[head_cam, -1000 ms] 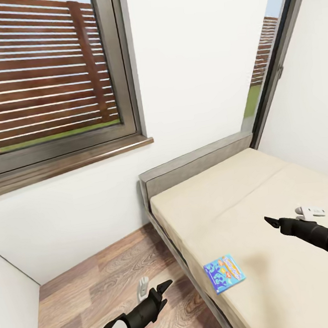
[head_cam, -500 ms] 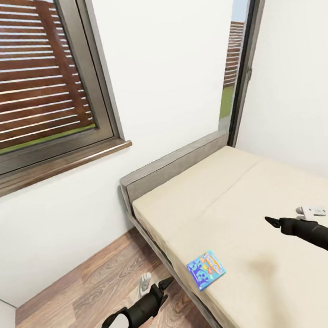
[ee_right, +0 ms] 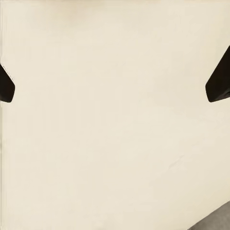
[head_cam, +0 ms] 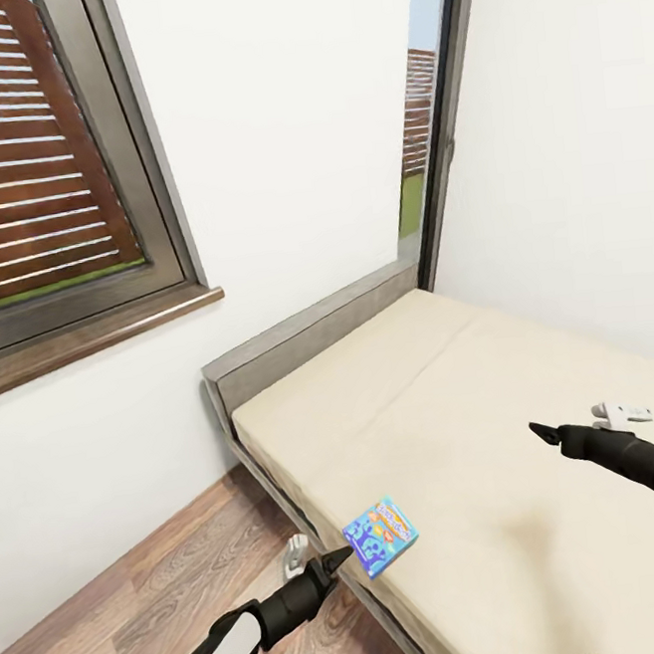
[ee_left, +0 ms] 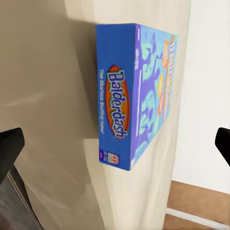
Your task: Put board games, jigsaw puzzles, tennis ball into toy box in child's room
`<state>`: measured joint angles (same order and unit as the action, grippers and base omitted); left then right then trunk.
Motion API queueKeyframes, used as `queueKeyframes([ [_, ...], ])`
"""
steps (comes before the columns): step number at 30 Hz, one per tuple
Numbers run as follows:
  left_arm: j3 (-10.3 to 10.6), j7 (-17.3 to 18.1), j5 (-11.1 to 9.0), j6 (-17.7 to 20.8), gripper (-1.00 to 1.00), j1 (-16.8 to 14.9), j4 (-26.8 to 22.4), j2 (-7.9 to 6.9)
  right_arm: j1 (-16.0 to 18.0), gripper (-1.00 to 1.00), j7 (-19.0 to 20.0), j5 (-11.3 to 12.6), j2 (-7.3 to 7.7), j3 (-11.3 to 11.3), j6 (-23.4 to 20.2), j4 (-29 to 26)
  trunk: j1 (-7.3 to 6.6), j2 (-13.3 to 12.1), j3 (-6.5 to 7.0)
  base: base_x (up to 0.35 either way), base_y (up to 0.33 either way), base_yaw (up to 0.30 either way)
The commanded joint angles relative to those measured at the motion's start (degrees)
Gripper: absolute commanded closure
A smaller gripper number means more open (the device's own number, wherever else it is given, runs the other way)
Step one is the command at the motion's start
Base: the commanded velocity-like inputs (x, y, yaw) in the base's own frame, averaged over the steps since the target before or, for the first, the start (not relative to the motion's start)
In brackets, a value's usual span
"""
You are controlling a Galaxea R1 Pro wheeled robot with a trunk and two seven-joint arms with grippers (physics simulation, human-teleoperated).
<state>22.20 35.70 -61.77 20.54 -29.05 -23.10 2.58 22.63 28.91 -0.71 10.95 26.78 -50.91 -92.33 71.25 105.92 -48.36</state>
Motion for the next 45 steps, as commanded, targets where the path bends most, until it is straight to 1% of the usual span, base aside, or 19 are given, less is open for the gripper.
queueKeyframes([
  [1,0.24,0.13,-0.37,0.34,-1.00,-0.12,0.04,-0.01,0.17,-1.00,0.27,-0.10,0.04,0.10,-0.31,-0.04,-0.01,0.02,-0.05,0.000,0.000,-0.089],
  [9,0.21,0.33,0.22,0.25,-1.00,-0.35,0.06,-0.18,1.15,-1.00,0.27,-0.09,0.26,0.17,-0.31,-0.09,-0.01,0.02,-0.05,0.000,0.000,-0.054],
  [18,0.15,0.45,0.39,0.22,-1.00,-0.42,0.07,-0.42,2.20,-1.00,0.33,-0.08,0.46,0.19,-0.32,-0.11,-0.01,0.02,-0.24,0.000,0.000,-0.017],
  [45,0.12,1.77,0.44,0.06,-1.00,-0.40,0.07,-0.63,4.05,-1.00,0.34,-0.09,0.51,0.20,-0.40,-0.09,-0.01,0.02,-2.37,0.000,0.000,-0.002],
])
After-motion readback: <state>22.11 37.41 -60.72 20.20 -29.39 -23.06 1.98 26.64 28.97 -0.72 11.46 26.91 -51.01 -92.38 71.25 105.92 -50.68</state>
